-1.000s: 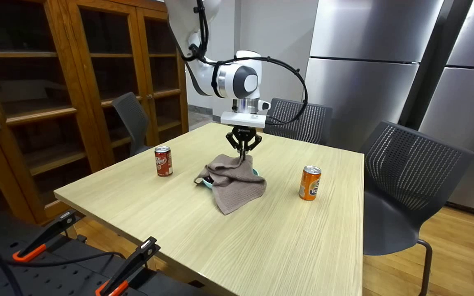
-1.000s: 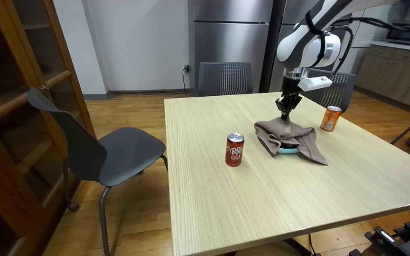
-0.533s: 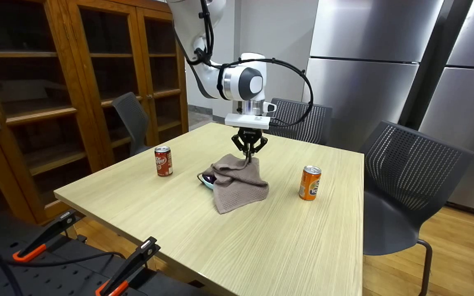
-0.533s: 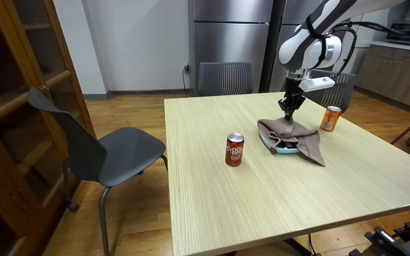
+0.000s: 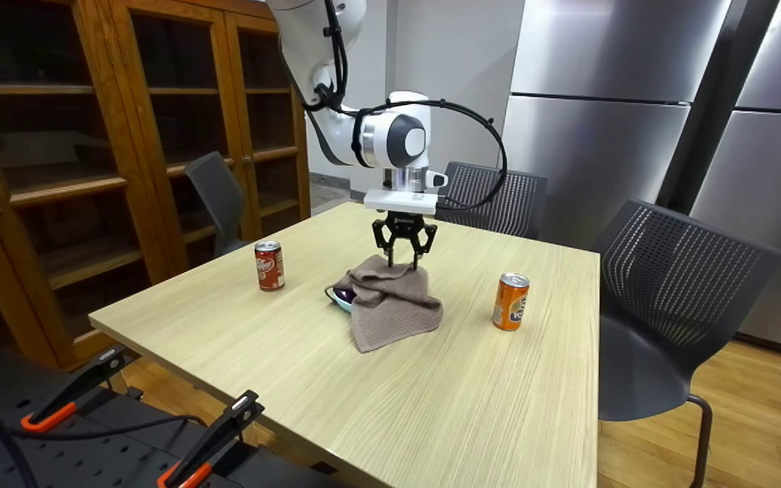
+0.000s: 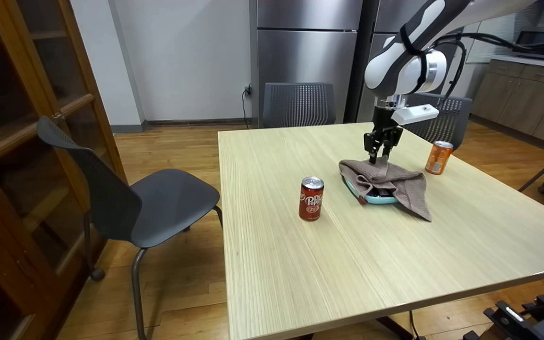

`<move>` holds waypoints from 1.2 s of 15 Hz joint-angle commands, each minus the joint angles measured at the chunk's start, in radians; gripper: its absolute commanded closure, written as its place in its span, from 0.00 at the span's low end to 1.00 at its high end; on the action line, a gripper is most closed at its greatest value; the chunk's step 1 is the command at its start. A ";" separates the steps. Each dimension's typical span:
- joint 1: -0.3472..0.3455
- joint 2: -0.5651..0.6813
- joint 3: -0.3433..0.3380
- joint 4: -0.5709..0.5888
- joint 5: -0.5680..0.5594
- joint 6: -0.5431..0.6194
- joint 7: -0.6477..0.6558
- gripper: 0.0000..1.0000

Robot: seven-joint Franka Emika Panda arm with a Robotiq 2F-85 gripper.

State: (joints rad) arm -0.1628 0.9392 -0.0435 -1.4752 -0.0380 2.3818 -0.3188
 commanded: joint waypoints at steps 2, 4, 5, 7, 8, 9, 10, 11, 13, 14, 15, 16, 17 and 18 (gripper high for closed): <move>0.007 -0.122 0.021 -0.176 -0.029 0.085 -0.013 0.02; 0.003 -0.166 0.035 -0.258 -0.026 0.140 -0.032 0.00; 0.001 -0.186 0.043 -0.301 -0.026 0.171 -0.043 0.00; -0.001 -0.222 0.058 -0.383 -0.029 0.225 -0.067 0.00; -0.003 -0.241 0.065 -0.425 -0.030 0.254 -0.078 0.00; -0.004 -0.259 0.071 -0.465 -0.029 0.282 -0.084 0.00; -0.008 -0.277 0.080 -0.502 -0.026 0.309 -0.092 0.00; -0.013 -0.291 0.088 -0.534 -0.022 0.334 -0.094 0.00; -0.026 -0.321 0.109 -0.584 -0.009 0.363 -0.099 0.00; -0.034 -0.339 0.123 -0.608 0.002 0.366 -0.097 0.00; -0.044 -0.355 0.136 -0.627 0.014 0.364 -0.096 0.00; -0.058 -0.364 0.155 -0.637 0.030 0.354 -0.100 0.00; -0.089 -0.369 0.190 -0.640 0.063 0.333 -0.118 0.00; -0.121 -0.368 0.230 -0.639 0.101 0.308 -0.141 0.00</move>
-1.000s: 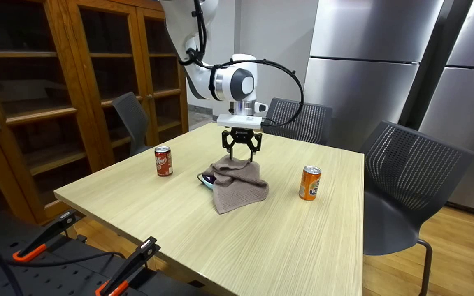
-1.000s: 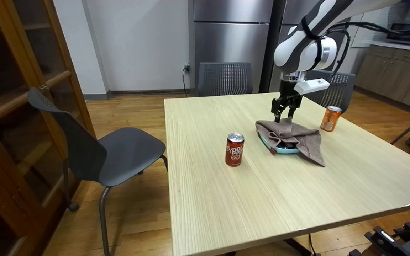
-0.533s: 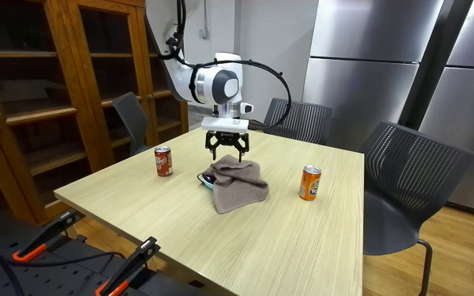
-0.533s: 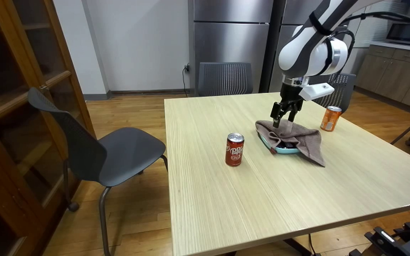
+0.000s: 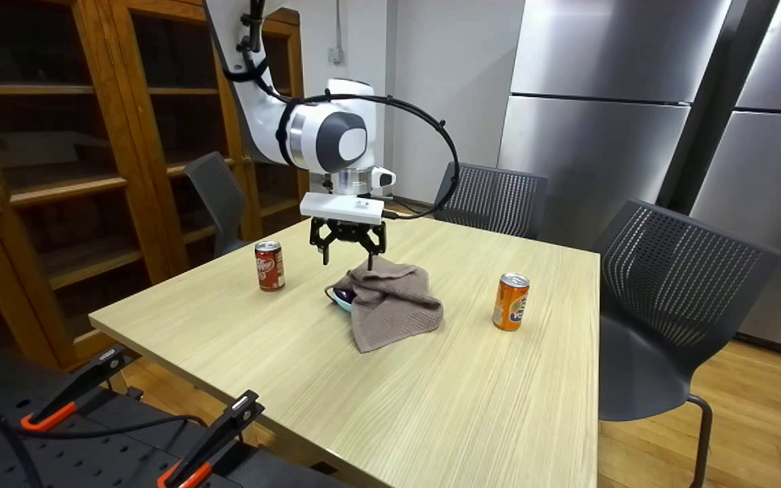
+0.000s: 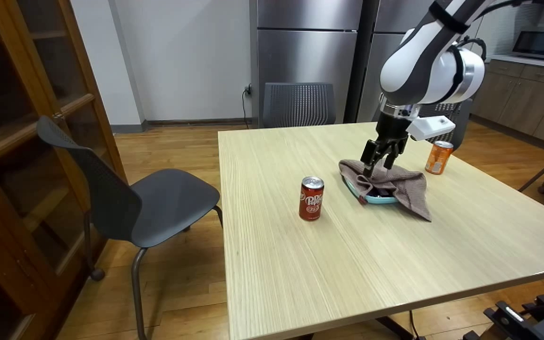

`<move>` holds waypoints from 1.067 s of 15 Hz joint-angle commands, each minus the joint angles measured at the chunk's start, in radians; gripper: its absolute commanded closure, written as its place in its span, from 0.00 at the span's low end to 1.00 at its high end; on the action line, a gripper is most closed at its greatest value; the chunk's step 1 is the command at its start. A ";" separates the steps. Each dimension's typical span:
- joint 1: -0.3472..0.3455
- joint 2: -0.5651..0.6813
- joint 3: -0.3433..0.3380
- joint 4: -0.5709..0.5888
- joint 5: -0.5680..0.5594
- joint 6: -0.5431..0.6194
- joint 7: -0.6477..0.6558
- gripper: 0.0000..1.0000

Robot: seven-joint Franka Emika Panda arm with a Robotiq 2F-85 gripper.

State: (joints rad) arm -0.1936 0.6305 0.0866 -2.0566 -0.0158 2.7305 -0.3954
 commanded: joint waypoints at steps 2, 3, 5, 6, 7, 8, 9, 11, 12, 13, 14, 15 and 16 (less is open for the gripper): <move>-0.130 -0.058 0.142 -0.060 0.132 -0.060 -0.104 0.00; -0.069 -0.020 0.085 -0.026 0.092 -0.024 -0.052 0.00; -0.094 -0.023 0.108 -0.030 0.116 -0.034 -0.075 0.00; -0.098 -0.023 0.110 -0.031 0.116 -0.035 -0.076 0.00; -0.098 -0.023 0.110 -0.031 0.116 -0.036 -0.077 0.00; -0.098 -0.023 0.110 -0.032 0.117 -0.036 -0.077 0.00; -0.098 -0.023 0.111 -0.032 0.117 -0.036 -0.077 0.00; -0.098 -0.023 0.112 -0.032 0.117 -0.036 -0.077 0.00; -0.085 -0.017 0.099 -0.033 0.103 -0.023 -0.069 0.00; -0.077 -0.013 0.090 -0.031 0.091 -0.020 -0.067 0.00; -0.070 -0.006 0.082 -0.025 0.082 -0.024 -0.069 0.00; -0.059 0.000 0.070 -0.024 0.072 -0.019 -0.060 0.00; -0.045 0.008 0.058 -0.021 0.057 -0.018 -0.054 0.00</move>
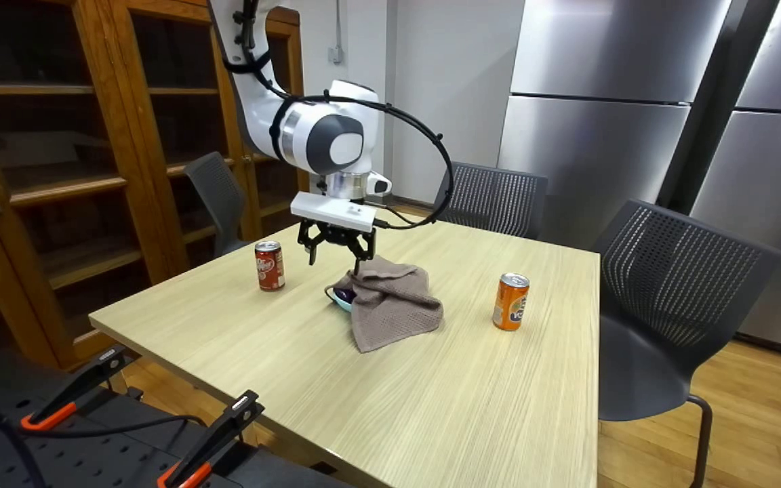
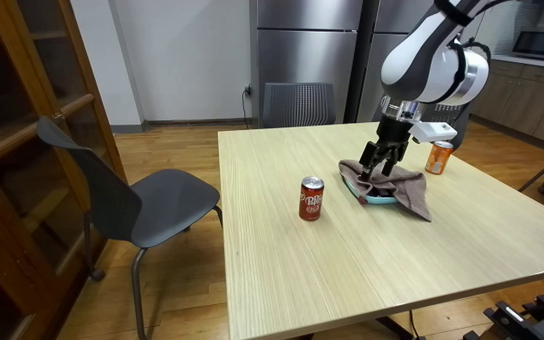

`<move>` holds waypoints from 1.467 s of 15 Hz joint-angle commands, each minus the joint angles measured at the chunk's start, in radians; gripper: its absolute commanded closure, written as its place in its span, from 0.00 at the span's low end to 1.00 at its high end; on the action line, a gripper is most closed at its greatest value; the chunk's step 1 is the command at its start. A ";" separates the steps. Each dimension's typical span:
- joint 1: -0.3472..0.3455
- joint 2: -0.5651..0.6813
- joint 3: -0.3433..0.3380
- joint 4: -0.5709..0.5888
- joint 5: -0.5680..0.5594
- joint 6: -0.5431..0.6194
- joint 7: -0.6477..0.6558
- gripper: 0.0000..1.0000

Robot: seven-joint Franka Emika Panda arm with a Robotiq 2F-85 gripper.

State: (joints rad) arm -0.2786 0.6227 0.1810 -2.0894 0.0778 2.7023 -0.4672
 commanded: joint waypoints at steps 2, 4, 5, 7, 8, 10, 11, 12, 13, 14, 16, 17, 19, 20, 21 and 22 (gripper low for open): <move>0.066 0.032 -0.059 0.017 -0.064 0.019 0.028 0.00; 0.073 0.047 -0.062 0.024 -0.075 0.032 0.028 0.00; 0.071 0.054 -0.056 0.027 -0.073 0.044 0.023 0.00; 0.066 0.065 -0.044 0.030 -0.066 0.064 0.019 0.00; 0.065 0.069 -0.037 0.031 -0.065 0.072 0.016 0.00; 0.063 0.078 -0.029 0.033 -0.064 0.091 0.014 0.00; 0.061 0.082 -0.023 0.034 -0.063 0.094 0.013 0.00; 0.058 0.085 -0.017 0.034 -0.062 0.096 0.012 0.00; 0.056 0.088 -0.013 0.033 -0.061 0.098 0.010 0.00; 0.050 0.089 -0.005 0.030 -0.058 0.098 0.007 0.00; 0.050 0.087 -0.002 0.020 -0.059 0.109 0.007 0.00; 0.051 0.090 -0.003 0.019 -0.061 0.116 0.010 0.00; 0.051 0.092 -0.005 0.019 -0.062 0.128 0.014 0.00; 0.054 0.090 -0.009 0.015 -0.064 0.140 0.019 0.00; 0.066 0.088 -0.021 0.011 -0.071 0.161 0.031 0.00; 0.081 0.085 -0.037 0.007 -0.080 0.173 0.045 0.00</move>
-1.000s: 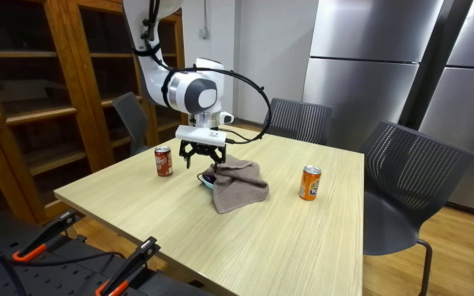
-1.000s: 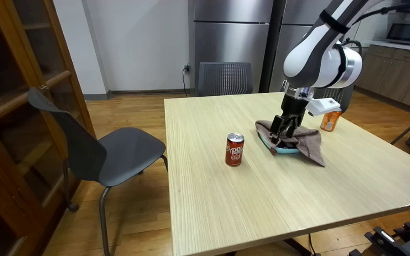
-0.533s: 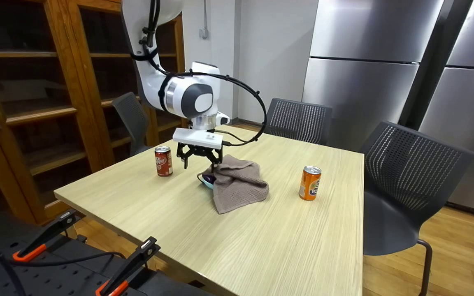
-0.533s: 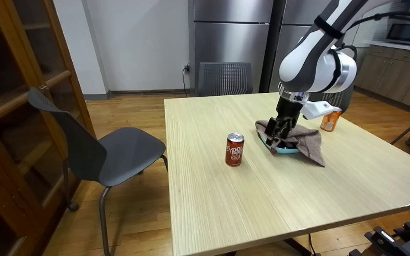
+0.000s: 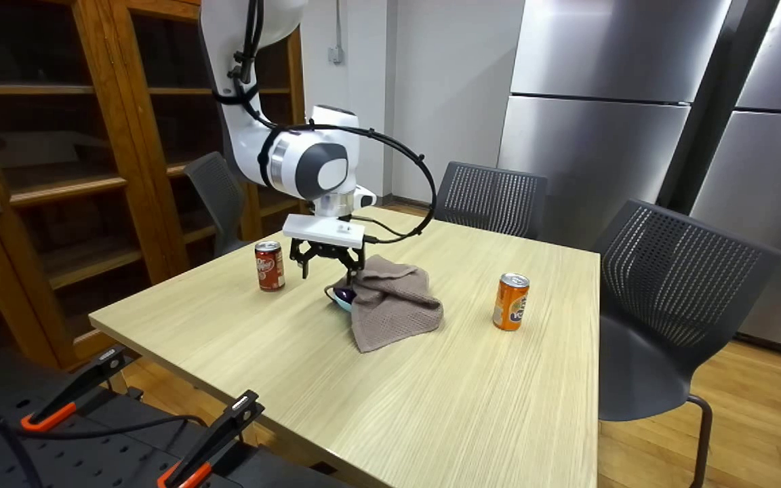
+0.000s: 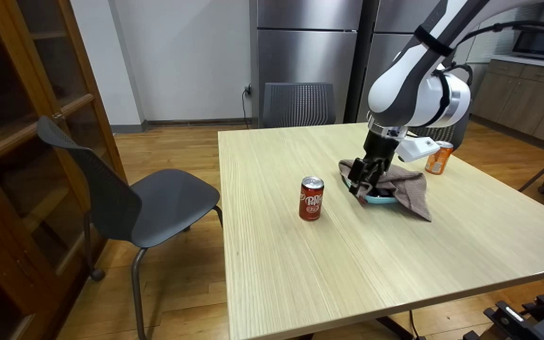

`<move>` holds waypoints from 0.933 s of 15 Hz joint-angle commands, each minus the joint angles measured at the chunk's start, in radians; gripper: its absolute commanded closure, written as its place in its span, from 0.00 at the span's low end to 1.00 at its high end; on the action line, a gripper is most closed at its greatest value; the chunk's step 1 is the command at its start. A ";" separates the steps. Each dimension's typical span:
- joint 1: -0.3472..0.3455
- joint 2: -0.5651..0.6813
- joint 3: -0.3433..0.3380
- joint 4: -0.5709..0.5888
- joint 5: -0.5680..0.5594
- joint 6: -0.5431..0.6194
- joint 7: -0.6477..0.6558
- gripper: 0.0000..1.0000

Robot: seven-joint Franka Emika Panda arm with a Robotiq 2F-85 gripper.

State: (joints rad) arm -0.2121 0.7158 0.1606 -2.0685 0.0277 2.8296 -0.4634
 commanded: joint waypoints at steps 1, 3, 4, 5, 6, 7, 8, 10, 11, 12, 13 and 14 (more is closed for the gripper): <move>0.022 -0.010 -0.026 -0.017 -0.035 0.056 0.051 0.00; 0.045 -0.010 -0.054 -0.019 -0.042 0.072 0.090 0.00; 0.050 -0.010 -0.060 -0.019 -0.047 0.072 0.100 0.00; 0.059 -0.009 -0.070 -0.019 -0.053 0.072 0.113 0.00; 0.068 -0.008 -0.079 -0.019 -0.060 0.071 0.124 0.00; 0.076 -0.008 -0.086 -0.019 -0.066 0.070 0.132 0.00; 0.081 -0.006 -0.091 -0.018 -0.070 0.067 0.138 0.00; 0.093 -0.005 -0.100 -0.018 -0.076 0.065 0.150 0.00; 0.098 -0.004 -0.104 -0.017 -0.078 0.065 0.154 0.00; 0.102 -0.003 -0.106 -0.017 -0.080 0.066 0.157 0.03; 0.105 -0.002 -0.108 -0.017 -0.082 0.067 0.159 0.26; 0.110 -0.001 -0.112 -0.017 -0.084 0.070 0.162 0.27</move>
State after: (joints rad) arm -0.1269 0.7199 0.0703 -2.0760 -0.0220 2.8801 -0.3509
